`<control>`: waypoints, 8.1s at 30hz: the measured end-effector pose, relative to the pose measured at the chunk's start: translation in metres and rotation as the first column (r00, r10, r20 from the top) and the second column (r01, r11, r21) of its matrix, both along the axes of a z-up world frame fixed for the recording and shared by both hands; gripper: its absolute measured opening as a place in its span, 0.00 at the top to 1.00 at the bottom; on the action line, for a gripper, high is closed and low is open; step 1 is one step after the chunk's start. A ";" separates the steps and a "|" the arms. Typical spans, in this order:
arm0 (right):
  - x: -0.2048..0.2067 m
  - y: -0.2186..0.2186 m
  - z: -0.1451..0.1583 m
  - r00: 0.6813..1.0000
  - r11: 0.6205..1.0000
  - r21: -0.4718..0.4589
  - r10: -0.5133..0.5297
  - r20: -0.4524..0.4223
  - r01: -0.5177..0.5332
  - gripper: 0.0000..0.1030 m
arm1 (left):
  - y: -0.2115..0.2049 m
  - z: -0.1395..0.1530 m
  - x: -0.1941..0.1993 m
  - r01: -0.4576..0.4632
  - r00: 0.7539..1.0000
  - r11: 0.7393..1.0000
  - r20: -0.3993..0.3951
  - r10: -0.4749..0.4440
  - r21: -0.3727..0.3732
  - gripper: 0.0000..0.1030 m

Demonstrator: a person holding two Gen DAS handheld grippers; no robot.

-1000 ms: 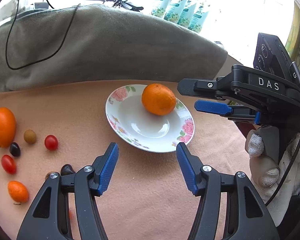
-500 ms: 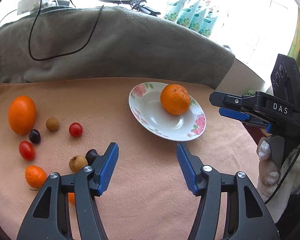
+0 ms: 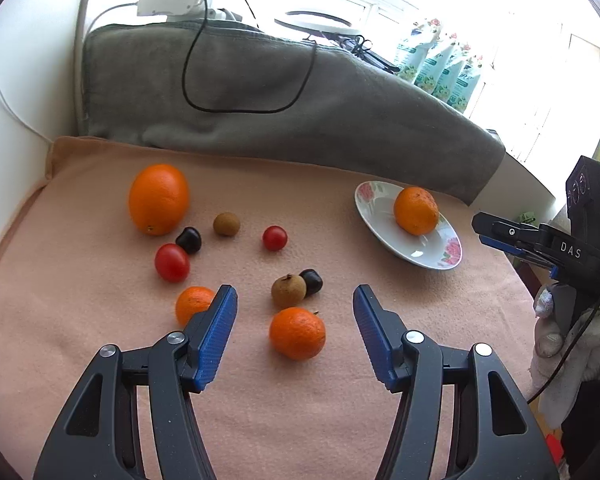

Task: Organize fruits
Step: 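Move the right gripper back toward the dark plum among the fruits, then close the right gripper on the dark plum and lift it, then carry the dark plum with the right gripper onto the plate and release, then withdraw the open right gripper from the plate toward the remaining fruits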

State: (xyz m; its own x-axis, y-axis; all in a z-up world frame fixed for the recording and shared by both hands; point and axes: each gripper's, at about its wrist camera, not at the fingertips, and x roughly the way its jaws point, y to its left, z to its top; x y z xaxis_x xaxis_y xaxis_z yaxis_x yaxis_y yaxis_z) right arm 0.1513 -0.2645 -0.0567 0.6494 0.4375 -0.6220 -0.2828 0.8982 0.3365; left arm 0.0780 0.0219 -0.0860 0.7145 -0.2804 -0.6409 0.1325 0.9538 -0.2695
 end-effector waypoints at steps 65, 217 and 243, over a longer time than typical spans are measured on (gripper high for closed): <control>0.054 0.134 -0.078 0.914 0.944 -0.037 0.307 -0.267 -0.328 0.67 | 0.056 -0.046 0.019 -0.059 0.992 0.996 -0.114 0.051 -0.068 0.53; 0.014 0.010 -0.029 0.996 0.996 -0.053 0.066 -0.062 -0.069 0.16 | -0.067 0.018 0.093 0.108 0.994 0.994 -0.002 -0.108 -0.030 0.28; 0.050 0.107 -0.012 0.975 0.979 0.025 0.205 -0.086 -0.204 0.16 | 0.074 0.004 0.074 -0.143 0.990 0.987 -0.003 0.143 -0.070 0.28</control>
